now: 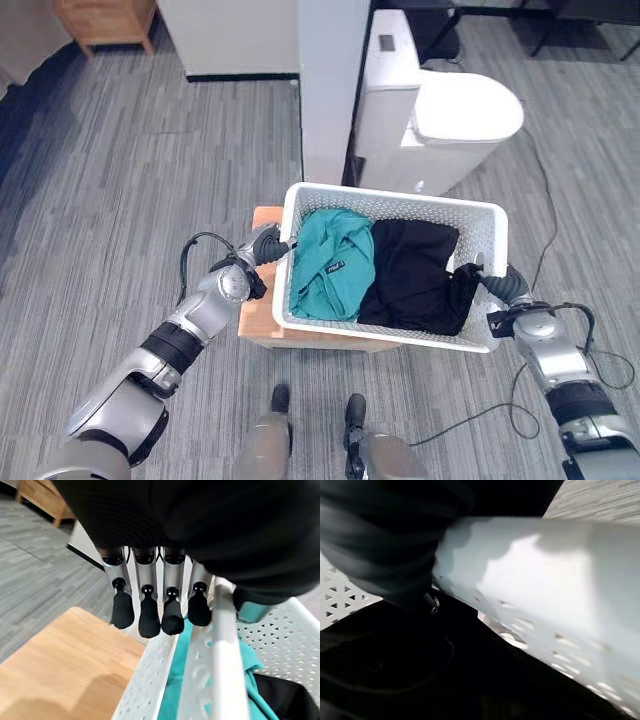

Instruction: Grab the laundry basket,head to the washer,open it,put in the laundry and shut it.

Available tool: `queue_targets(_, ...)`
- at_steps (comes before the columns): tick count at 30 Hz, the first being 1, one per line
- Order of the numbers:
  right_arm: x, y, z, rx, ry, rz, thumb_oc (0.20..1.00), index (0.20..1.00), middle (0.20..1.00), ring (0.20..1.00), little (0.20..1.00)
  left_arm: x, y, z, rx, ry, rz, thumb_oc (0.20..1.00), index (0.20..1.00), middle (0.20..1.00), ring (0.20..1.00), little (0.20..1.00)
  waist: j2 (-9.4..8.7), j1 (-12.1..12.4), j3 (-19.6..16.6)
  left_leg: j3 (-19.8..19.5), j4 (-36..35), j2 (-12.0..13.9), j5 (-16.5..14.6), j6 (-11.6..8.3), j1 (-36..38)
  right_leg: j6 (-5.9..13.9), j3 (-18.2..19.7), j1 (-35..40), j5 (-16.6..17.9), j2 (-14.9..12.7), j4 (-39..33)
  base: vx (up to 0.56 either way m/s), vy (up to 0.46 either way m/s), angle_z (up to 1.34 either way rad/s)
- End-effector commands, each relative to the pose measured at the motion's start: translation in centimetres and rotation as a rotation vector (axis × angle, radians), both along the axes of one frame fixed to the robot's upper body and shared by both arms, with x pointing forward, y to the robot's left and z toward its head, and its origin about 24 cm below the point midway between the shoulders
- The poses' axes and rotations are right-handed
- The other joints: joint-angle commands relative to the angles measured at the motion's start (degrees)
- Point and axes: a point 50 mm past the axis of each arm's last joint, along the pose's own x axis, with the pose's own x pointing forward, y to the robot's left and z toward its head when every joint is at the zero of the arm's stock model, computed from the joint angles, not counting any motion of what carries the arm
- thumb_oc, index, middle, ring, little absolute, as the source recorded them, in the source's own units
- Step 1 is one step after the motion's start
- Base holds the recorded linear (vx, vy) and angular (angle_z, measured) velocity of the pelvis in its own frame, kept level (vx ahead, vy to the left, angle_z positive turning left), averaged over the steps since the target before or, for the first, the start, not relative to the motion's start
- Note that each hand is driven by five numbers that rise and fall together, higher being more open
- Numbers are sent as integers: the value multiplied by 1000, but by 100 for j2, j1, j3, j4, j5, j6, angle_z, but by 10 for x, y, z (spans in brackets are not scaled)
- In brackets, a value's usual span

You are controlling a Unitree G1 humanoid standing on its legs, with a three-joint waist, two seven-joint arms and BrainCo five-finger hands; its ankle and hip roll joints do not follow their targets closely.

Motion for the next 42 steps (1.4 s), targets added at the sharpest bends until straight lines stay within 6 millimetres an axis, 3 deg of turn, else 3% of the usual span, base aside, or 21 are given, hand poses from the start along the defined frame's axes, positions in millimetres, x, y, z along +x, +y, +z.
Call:
queue_targets(1, -11, -22, 25, -58, -68, 18, 200, 200, 200, 200, 200, 18, 16, 24, -48, -82, 99, 200, 200, 200, 200, 200, 68, -82, -931, 119, 21, -94, -1140, 512, 711, 805, 281, -976, 534, -341, 86, -162, 270, -46)
queue_targets(3, -11, -20, 24, -55, -64, 23, 200, 200, 200, 200, 200, 19, 16, 24, -40, -76, 100, 200, 200, 200, 200, 200, 113, -51, -930, 261, -17, -125, -1255, 581, 757, 877, 343, -998, 566, -337, 80, -225, 326, -72)
queue_targets(4, -8, -16, 20, -24, -74, 8, 200, 200, 200, 200, 200, 24, 15, 24, -17, -72, 110, 200, 200, 200, 200, 200, 116, -61, -910, 439, -164, -346, -1286, 706, 817, 1063, 481, -1143, 887, -503, -96, -240, 315, -85)
queue_targets(7, -7, -12, 14, 5, -70, 1, 200, 200, 200, 200, 200, 27, 12, 27, 18, -77, 96, 200, 200, 200, 200, 200, 163, -28, -893, 633, -318, -447, -1293, 815, 845, 1170, 451, -1171, 985, -571, -330, -315, 276, -76)
queue_targets(8, -4, -6, 11, 18, -62, 10, 200, 200, 200, 200, 200, 26, 17, 27, 34, -72, 104, 200, 200, 200, 200, 200, 242, 46, -771, 880, -314, -451, -1201, 909, 756, 1178, 111, -1259, 904, -665, -146, -240, 88, -57)
queue_targets(9, -4, -6, 11, 19, -63, 11, 200, 200, 200, 200, 200, 26, 17, 28, 35, -73, 104, 200, 200, 200, 200, 200, 221, 44, -770, 881, -317, -473, -1180, 911, 744, 1176, 122, -1277, 912, -686, -139, -359, 123, -78)
queue_targets(11, 1, 3, 7, 26, -48, 37, 200, 200, 200, 200, 200, 24, 24, 27, 62, -66, 121, 200, 200, 200, 200, 200, 298, 179, -646, 1196, -348, -480, -911, 1051, 533, 968, -498, -1070, 428, -787, 770, -376, 92, -76)
queue_targets(16, 11, 7, 5, 23, -31, 42, 200, 200, 200, 200, 200, 25, 33, 27, 71, -56, 150, 200, 200, 200, 200, 200, 293, 381, -753, 1516, -477, -496, -622, 1189, 299, 787, -813, -759, -129, -756, 1792, -275, 31, -77)
queue_targets(17, 17, 11, 7, 21, -28, 47, 200, 200, 200, 200, 200, 25, 38, 30, 69, -60, 160, 200, 200, 200, 200, 200, 240, 578, -877, 1748, -544, -465, -525, 1180, 191, 752, -1081, -340, -346, -782, 1794, -219, -62, -56)
queue_targets(19, 23, 16, 6, 25, -17, 53, 200, 200, 200, 200, 200, 25, 44, 32, 62, -63, 173, 200, 200, 200, 200, 200, 138, 803, -995, 1997, -604, -422, -392, 1159, 36, 751, -1186, 63, -390, -797, 1549, -223, -145, -105)
queue_targets(21, 23, 16, 6, 26, -18, 54, 200, 200, 200, 200, 200, 25, 44, 32, 62, -63, 173, 200, 200, 200, 200, 200, 138, 821, -990, 2020, -611, -416, -393, 1157, 47, 751, -1165, 67, -378, -787, 1529, -161, -130, -131)
queue_targets(24, 34, 23, 11, 24, -13, 64, 200, 200, 200, 200, 200, 26, 54, 38, 28, -82, 209, 200, 200, 200, 200, 200, -29, 1099, -1035, 2484, -745, -71, 17, 874, -336, 772, -1068, 405, -472, -540, 394, -279, -329, -54)
queue_targets(25, 34, 23, 11, 24, -13, 65, 200, 200, 200, 200, 200, 26, 54, 38, 28, -82, 209, 200, 200, 200, 200, 200, -27, 1104, -1036, 2489, -751, -64, 22, 869, -334, 766, -1064, 406, -464, -531, 381, -233, -487, -97)
queue_targets(26, 31, 19, 11, 30, -20, 53, 200, 200, 200, 200, 200, 26, 57, 37, 20, -81, 217, 200, 200, 200, 200, 200, -90, 1060, -976, 2523, -788, 165, 265, 690, -417, 675, -1021, 426, -580, -331, 180, -88, -274, -98)
queue_targets(27, 31, 19, 11, 30, -20, 52, 200, 200, 200, 200, 200, 26, 57, 37, 20, -81, 217, 200, 200, 200, 200, 200, -87, 1060, -977, 2521, -793, 171, 272, 683, -416, 668, -1024, 429, -578, -322, 174, -138, -488, -64)
queue_targets(29, 21, 9, 10, 35, -33, 28, 200, 200, 200, 200, 200, 27, 55, 39, 11, -87, 217, 200, 200, 200, 200, 200, -130, 915, -880, 2497, -882, 489, 535, 476, -445, 544, -1071, 495, -683, -37, -40, -90, -386, -24)
queue_targets(33, 14, -7, 16, 25, -58, -18, 200, 200, 200, 200, 200, 29, 53, 43, 4, -99, 213, 200, 200, 200, 200, 200, -184, 820, -673, 2295, -495, 792, 559, 416, -540, 355, -961, 587, -769, 254, -129, -36, -253, -17)
queue_targets(34, 15, -6, 17, 25, -64, -12, 200, 200, 200, 200, 200, 29, 52, 43, -2, -100, 212, 200, 200, 200, 200, 200, -191, 846, -613, 2130, -359, 760, 519, 447, -587, 313, -922, 609, -781, 279, -125, -19, -260, -24)
queue_targets(37, 18, -7, 25, 25, -85, -2, 200, 200, 200, 200, 200, 32, 48, 45, -12, -108, 215, 200, 200, 200, 200, 200, -206, 911, -490, 1547, -127, 242, 432, 526, -1049, 291, -844, 691, -766, 341, -210, 18, -118, -28)
queue_targets(39, 18, -6, 27, 26, -93, 4, 200, 200, 200, 200, 200, 33, 46, 45, -16, -108, 212, 200, 200, 200, 200, 200, -198, 899, -501, 1528, -175, 126, 540, 528, -1241, 280, -853, 679, -756, 378, -222, 101, -58, -5)
queue_targets(42, 16, -3, 31, 25, -125, 15, 200, 200, 200, 200, 200, 36, 44, 49, -12, -118, 216, 200, 200, 200, 200, 200, -145, 978, -513, 1547, -665, -321, 743, 560, -1624, 254, -679, 791, -805, 611, -275, 206, -48, -1)
